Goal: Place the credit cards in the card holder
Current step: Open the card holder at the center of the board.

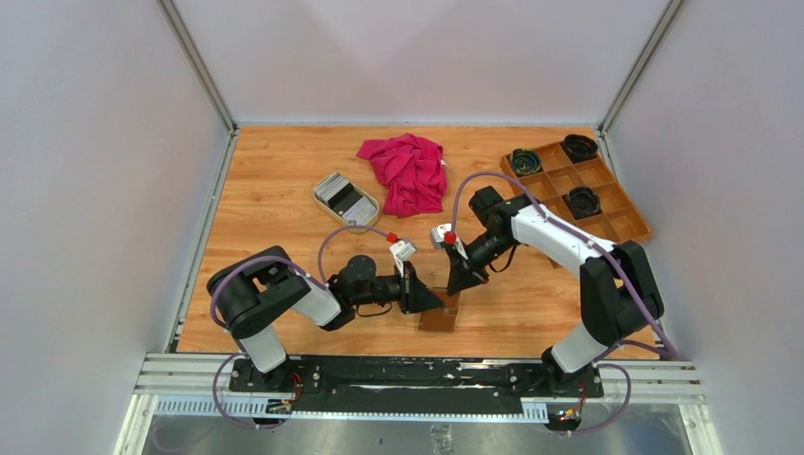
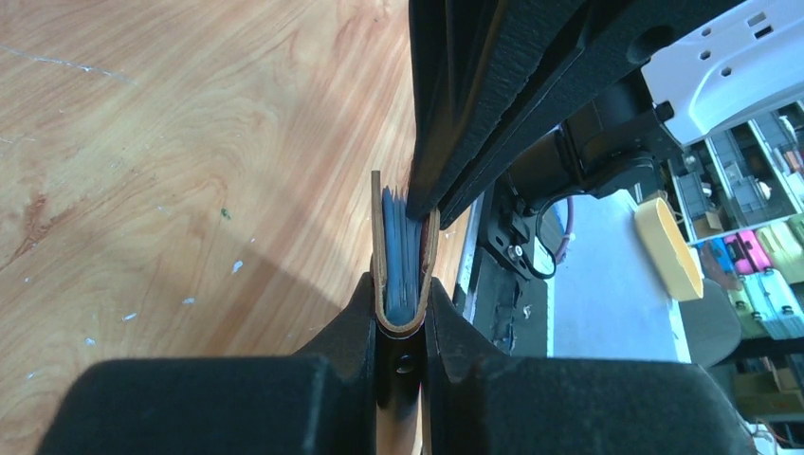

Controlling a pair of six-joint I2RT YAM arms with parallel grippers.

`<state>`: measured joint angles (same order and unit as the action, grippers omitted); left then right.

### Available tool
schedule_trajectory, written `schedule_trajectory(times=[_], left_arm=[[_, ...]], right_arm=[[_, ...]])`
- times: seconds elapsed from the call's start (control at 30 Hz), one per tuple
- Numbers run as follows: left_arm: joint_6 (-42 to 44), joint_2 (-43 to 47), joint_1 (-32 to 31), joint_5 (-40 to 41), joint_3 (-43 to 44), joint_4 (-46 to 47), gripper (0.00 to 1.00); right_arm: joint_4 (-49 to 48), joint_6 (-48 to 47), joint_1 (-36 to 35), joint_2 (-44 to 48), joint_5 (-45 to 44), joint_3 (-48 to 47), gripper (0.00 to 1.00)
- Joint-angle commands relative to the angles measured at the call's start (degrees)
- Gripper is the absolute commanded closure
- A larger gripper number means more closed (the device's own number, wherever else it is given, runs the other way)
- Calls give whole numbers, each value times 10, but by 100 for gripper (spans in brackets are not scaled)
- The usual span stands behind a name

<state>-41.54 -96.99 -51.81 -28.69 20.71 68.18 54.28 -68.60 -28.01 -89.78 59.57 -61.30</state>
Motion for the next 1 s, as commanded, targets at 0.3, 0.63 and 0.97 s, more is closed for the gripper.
schedule_trajectory(times=[0.3, 0.63, 0.97], left_arm=[[-73, -2, 3, 40, -39, 70, 100], [-176, 11, 3, 95, -71, 108, 100], [-205, 73, -5, 139, -63, 24, 100]], right_arm=[[4, 60, 7, 49, -51, -22, 42], [-28, 10, 29, 178, -33, 49, 35], [-19, -40, 20, 198, 13, 81, 30]])
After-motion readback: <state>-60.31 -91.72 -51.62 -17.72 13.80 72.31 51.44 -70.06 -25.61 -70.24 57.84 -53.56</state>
